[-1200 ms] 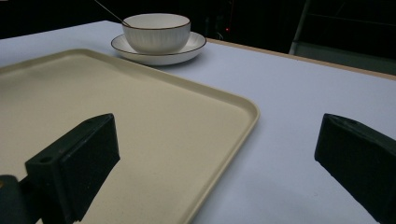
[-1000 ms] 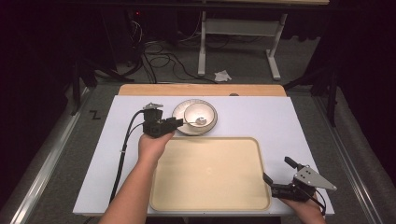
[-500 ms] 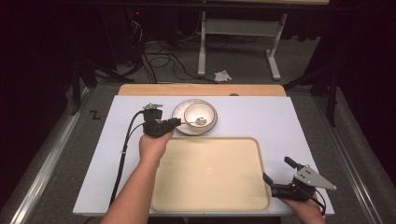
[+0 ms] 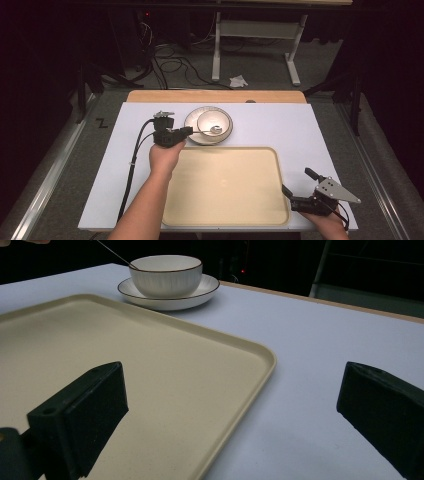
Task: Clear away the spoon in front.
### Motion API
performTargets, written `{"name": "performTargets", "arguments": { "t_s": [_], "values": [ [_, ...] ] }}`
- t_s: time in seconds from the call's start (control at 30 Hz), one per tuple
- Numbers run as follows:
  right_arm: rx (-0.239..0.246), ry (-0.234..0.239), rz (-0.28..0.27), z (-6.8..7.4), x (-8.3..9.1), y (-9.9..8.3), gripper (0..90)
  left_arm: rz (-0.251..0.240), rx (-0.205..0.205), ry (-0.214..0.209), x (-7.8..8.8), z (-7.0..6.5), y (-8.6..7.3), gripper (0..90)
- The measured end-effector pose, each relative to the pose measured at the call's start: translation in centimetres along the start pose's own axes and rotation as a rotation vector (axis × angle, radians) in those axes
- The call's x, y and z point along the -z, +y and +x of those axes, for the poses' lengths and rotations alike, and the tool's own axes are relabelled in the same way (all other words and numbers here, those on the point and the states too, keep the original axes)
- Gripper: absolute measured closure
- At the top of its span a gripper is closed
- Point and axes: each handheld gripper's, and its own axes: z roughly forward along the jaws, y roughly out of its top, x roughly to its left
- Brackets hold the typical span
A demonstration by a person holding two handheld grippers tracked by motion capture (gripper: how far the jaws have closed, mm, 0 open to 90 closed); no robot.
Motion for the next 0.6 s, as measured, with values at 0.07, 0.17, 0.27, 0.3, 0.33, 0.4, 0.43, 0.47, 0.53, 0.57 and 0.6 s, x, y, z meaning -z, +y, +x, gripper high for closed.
{"name": "performTargets", "arguments": {
  "t_s": [0.07, 0.17, 0.27, 0.3, 0.33, 0.4, 0.43, 0.47, 0.53, 0.57, 0.6],
  "values": [
    [0.0, 0.0, 0.0, 0.0, 0.0, 0.0, 0.5, 0.004, 0.0, 0.0, -0.01, 0.03, 0.01, 73.9],
    [-0.001, -0.001, 0.0, -0.01, 0.01, 0.0, 0.5, 0.013, 0.008, -0.001, -0.18, 0.01, -0.03, 73.6],
    [0.0, -0.002, -0.002, -0.04, 0.01, 0.0, 0.5, 0.035, 0.009, -0.004, -0.33, 0.05, -0.07, 76.1],
    [-0.004, -0.002, 0.0, -0.03, 0.02, 0.0, 0.5, 0.036, 0.01, -0.005, -0.35, 0.03, -0.09, 76.7],
    [-0.006, -0.003, 0.001, -0.02, 0.02, 0.0, 0.5, 0.037, 0.008, -0.005, -0.36, -0.01, -0.1, 78.4],
    [-0.007, -0.002, 0.0, -0.03, 0.04, 0.0, 0.5, 0.029, 0.003, 0.009, -0.37, -0.13, -0.13, 81.4],
    [-0.007, -0.002, 0.0, -0.03, 0.04, 0.0, 0.5, 0.029, 0.003, 0.009, -0.37, -0.13, -0.13, 81.9],
    [-0.009, -0.003, 0.0, -0.03, 0.05, 0.0, 0.6, 0.026, 0.001, 0.012, -0.34, -0.14, -0.14, 82.3],
    [-0.008, -0.003, 0.0, -0.05, 0.04, 0.01, 0.6, 0.021, -0.002, 0.017, -0.28, -0.17, -0.14, 82.5],
    [-0.008, -0.003, 0.0, -0.05, 0.05, 0.01, 0.6, 0.019, -0.006, 0.022, -0.23, -0.18, -0.13, 82.8],
    [-0.007, -0.003, -0.001, -0.06, 0.05, 0.01, 0.6, 0.016, -0.008, 0.024, -0.18, -0.19, -0.12, 83.4]
  ]
}}
